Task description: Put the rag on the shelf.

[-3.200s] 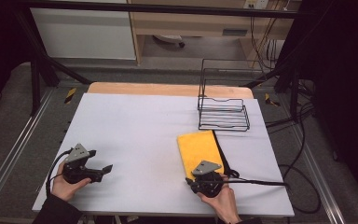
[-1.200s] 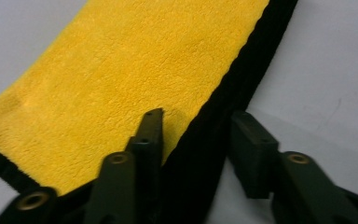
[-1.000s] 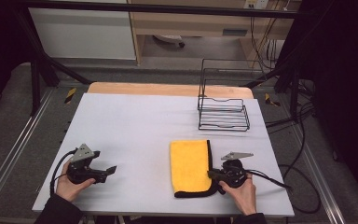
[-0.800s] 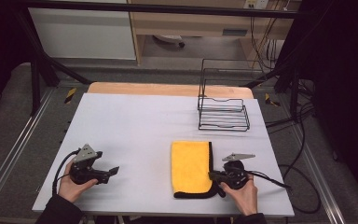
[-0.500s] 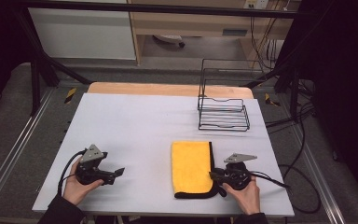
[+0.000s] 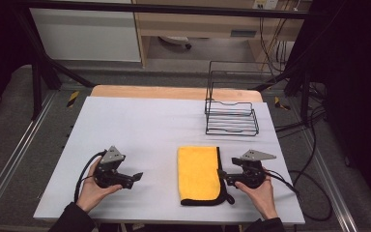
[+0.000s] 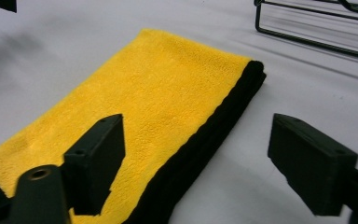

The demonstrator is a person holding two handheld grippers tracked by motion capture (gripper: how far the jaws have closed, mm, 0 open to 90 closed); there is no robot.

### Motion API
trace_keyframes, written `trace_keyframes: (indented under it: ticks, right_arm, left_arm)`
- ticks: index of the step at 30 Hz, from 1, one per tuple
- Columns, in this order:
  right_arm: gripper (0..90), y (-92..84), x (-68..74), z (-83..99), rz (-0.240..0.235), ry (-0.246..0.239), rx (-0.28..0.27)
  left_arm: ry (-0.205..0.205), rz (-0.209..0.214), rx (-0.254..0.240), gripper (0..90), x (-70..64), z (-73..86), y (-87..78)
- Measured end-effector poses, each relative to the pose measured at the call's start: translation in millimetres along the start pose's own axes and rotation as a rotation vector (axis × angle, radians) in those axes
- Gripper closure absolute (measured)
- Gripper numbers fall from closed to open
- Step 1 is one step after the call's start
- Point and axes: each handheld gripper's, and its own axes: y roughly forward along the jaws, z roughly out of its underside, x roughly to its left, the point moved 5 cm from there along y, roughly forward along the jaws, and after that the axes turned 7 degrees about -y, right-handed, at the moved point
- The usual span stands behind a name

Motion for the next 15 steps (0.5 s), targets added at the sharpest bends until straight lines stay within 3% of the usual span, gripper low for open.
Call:
trace_keyframes:
  ticks: [8, 15]
  right_arm:
    - [5.7, 0.5, -8.3, -2.6, 0.006, -0.027, 0.002]
    - [3.4, -1.3, -13.2, 0.3, 0.012, -0.009, -0.004]
  left_arm:
    - [0.013, 0.009, 0.007, 5.4, -12.1, -18.5, 19.7]
    - [0.02, 0.006, 0.006, 6.2, -22.6, -36.5, 37.1]
